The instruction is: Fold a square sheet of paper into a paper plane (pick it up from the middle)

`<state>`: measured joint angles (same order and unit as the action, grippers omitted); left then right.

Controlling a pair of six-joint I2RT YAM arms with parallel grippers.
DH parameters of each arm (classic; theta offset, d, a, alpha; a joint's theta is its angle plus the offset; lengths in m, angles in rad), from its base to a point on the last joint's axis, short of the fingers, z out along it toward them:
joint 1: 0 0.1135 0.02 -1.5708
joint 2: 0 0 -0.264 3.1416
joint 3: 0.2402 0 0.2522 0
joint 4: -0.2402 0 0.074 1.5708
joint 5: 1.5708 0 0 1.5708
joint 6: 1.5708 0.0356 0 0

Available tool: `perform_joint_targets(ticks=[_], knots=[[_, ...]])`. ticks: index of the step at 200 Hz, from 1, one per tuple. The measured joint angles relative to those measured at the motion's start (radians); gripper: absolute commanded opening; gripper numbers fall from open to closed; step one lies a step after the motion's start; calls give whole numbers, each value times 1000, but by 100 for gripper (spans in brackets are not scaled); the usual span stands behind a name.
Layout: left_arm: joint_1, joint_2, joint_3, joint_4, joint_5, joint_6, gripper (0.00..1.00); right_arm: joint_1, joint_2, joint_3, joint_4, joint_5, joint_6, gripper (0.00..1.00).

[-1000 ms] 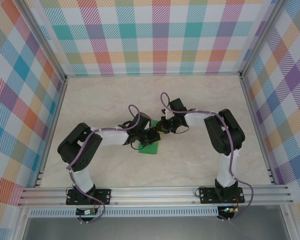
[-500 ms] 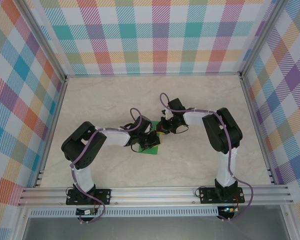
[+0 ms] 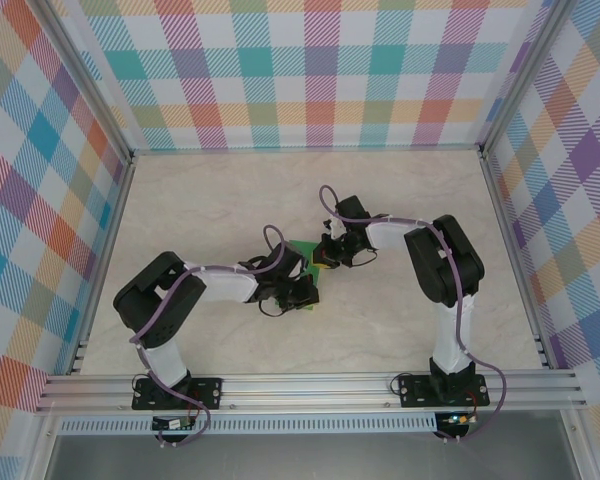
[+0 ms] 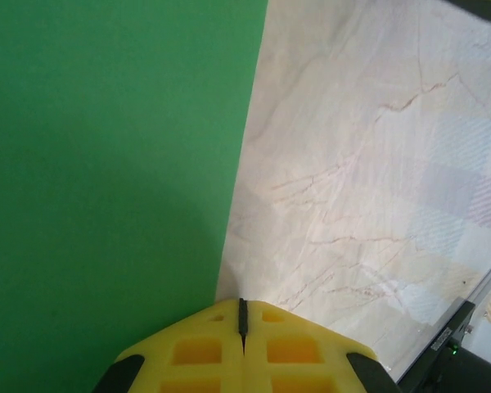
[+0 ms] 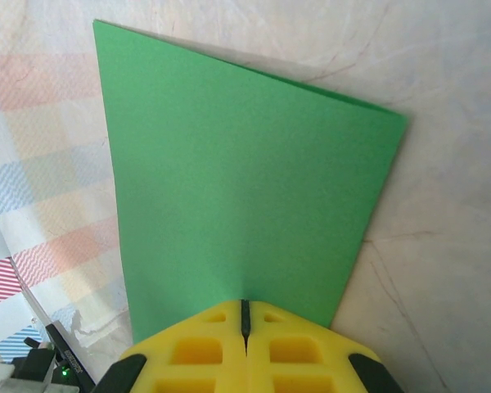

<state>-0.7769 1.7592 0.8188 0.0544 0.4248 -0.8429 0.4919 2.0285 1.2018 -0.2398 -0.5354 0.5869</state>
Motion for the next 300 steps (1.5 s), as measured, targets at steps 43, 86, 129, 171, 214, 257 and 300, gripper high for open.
perform_joint_targets(ticks=[43,86,129,171,214,257,300], knots=[[-7,-34,-35,-8,-7,0,0,0,0,1,-2,0,0,0],[-8,-86,-34,-95,-24,10,4,0,0,7,-8,0,-1,0],[4,-171,76,-259,-117,69,34,0,-10,50,-47,7,-31,12],[110,-269,92,-383,-220,88,53,3,-102,59,-104,56,-74,38],[252,-354,35,-473,-324,53,78,63,-185,62,-193,211,-109,61],[303,-393,-20,-505,-377,29,99,150,-190,72,-294,322,-101,57],[317,-394,-39,-494,-374,20,100,166,-141,159,-333,338,-63,54]])
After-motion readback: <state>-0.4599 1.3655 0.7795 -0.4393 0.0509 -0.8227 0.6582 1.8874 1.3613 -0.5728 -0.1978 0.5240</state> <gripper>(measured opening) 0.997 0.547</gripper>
